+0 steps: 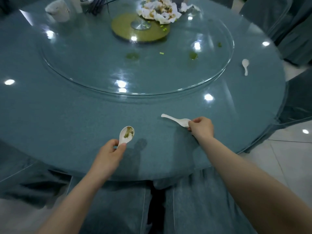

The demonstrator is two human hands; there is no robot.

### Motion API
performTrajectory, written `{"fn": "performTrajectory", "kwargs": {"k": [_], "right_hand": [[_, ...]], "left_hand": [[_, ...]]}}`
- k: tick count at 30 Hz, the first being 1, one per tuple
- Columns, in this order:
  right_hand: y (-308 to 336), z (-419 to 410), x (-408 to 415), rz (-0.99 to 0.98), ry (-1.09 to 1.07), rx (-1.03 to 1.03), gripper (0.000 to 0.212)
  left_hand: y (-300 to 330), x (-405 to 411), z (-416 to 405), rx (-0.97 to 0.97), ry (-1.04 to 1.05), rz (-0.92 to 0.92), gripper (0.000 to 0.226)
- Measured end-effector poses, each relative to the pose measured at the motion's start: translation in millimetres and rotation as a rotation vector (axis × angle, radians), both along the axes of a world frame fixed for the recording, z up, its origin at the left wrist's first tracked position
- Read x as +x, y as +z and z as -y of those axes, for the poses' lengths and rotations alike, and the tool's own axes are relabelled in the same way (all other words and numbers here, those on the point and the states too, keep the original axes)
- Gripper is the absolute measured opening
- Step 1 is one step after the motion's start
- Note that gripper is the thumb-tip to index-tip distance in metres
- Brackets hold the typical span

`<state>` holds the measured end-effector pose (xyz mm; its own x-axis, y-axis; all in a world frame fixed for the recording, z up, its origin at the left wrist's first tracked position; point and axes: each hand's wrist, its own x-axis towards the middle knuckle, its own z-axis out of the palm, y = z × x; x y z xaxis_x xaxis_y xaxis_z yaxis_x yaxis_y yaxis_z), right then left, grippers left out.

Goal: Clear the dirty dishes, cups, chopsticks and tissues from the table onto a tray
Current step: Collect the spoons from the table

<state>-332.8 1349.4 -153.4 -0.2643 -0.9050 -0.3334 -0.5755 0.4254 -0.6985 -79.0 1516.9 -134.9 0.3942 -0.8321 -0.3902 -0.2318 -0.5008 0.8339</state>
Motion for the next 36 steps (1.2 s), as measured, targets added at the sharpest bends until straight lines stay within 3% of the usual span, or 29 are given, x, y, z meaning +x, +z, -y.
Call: {"fn": "performTrajectory", "kwargs": {"k": [5, 13, 19, 26, 32, 36], "right_hand": [[13.0, -7.4, 7.8, 0.024, 0.085, -0.05, 0.005], [53.8, -25.4, 15.2, 0.191, 0.321, -0.112, 0.006], [97.6, -46.7, -6.9, 0.217, 0.554, -0.189, 0.004], [129.7, -88.0, -27.6, 0.263, 0.709, -0.202, 0.02], [139.2, -116.7, -53.0, 0.21, 0.659, -0.297, 0.022], [146.3, -136.5, -82.4, 0.206, 0.553, -0.371, 0.02]], "left_hand": [[6.3, -0.4, 3.7, -0.039, 0.083, -0.085, 0.015], [30.6, -21.5, 5.2, -0.108, 0.089, -0.058, 0.011], [55.5, -73.6, -11.1, -0.029, 0.144, -0.136, 0.038], [95.0, -138.8, -40.0, 0.01, -0.014, -0.074, 0.046], [116.8, -178.6, -53.8, -0.002, -0.143, -0.042, 0.013], [125.3, -199.4, -60.7, -0.033, -0.271, -0.002, 0.012]]}}
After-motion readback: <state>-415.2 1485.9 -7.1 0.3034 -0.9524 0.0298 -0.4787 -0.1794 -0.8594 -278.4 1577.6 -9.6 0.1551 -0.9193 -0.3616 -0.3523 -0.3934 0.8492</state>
